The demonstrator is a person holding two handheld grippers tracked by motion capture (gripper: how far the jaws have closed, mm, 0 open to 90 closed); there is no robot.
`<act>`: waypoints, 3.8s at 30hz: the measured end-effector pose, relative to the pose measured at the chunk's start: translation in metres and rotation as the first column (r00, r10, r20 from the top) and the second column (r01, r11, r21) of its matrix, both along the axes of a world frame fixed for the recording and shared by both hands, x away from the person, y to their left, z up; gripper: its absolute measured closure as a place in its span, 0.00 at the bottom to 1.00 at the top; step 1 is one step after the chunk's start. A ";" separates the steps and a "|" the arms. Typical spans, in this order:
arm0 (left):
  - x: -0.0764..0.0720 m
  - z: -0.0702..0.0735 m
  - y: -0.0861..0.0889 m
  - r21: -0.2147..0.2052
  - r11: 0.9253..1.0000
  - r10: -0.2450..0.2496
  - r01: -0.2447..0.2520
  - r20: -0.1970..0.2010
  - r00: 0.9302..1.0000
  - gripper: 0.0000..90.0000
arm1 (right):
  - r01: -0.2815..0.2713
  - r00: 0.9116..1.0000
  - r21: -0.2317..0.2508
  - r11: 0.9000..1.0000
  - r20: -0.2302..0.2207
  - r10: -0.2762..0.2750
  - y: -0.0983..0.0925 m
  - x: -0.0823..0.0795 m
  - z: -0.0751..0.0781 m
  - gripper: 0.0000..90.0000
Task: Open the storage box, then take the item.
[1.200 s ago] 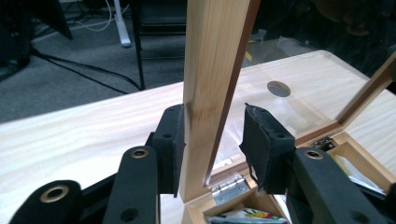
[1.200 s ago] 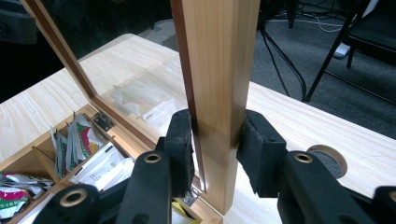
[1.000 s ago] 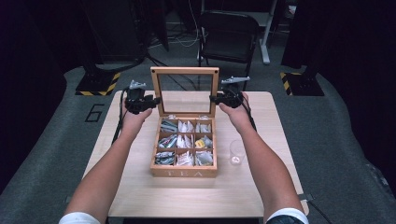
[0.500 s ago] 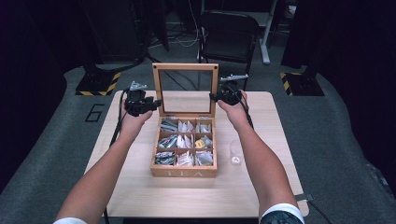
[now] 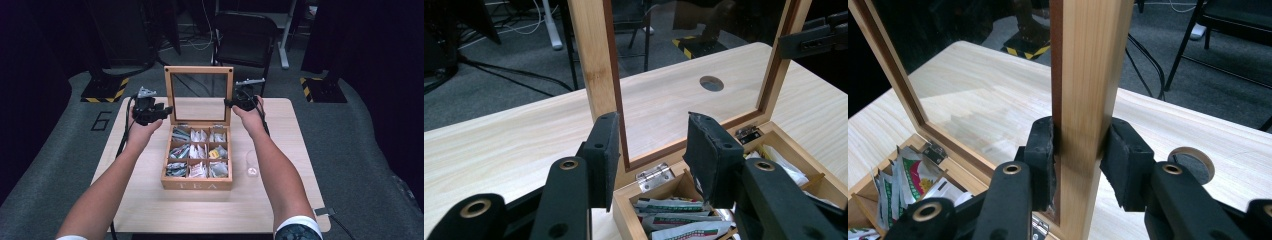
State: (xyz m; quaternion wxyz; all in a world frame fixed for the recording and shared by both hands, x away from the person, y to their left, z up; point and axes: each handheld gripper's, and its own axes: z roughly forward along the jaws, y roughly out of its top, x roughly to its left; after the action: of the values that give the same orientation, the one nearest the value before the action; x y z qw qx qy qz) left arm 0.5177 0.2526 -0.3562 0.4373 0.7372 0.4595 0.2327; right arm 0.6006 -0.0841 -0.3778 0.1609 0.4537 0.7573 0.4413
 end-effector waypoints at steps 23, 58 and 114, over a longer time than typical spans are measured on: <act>-0.002 -0.012 0.007 -0.020 1.000 0.011 -0.012 -0.034 0.999 0.58 | -0.014 0.998 -0.040 0.999 -0.063 0.011 0.002 0.002 0.001 0.67; -0.019 -0.028 0.025 -0.027 0.999 0.024 -0.026 -0.069 0.997 0.52 | -0.176 0.984 -0.122 0.977 -0.040 0.173 -0.023 -0.072 0.011 0.52; -0.104 -0.049 0.039 -0.076 0.997 -0.018 0.013 -0.072 0.997 0.49 | -0.285 0.958 -0.124 0.951 -0.068 0.278 -0.003 -0.178 -0.048 0.72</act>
State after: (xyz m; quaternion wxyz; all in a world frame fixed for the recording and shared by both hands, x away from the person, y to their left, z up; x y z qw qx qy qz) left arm 0.4138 0.2916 -0.4054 0.4494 0.7318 0.4779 0.1848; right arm 0.4228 -0.0870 -0.4262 0.1073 0.3404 0.8457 0.3968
